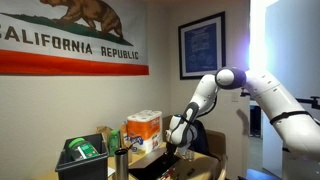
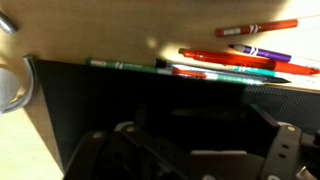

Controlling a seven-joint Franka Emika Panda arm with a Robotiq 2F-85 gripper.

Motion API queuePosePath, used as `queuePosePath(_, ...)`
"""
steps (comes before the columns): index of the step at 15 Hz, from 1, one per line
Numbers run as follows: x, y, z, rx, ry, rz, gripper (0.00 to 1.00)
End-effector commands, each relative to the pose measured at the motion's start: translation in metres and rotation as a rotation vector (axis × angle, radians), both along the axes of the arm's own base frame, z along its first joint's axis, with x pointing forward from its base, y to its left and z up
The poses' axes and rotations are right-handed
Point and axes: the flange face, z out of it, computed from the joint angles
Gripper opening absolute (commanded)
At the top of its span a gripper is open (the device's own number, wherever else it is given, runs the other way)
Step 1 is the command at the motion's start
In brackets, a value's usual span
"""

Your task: Open the laptop lid

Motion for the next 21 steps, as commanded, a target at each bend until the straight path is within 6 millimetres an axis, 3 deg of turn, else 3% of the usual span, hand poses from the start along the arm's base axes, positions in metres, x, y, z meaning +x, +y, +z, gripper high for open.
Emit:
queuePosePath(1, 0.029, -0.005, 0.027, -0.046, -0.086, 0.003, 1.00)
queuePosePath(9, 0.072, -0.014, 0.071, -0.108, -0.190, 0.058, 1.00)
queuePosePath(21, 0.114, 0.016, 0.107, -0.145, -0.277, 0.135, 1.00)
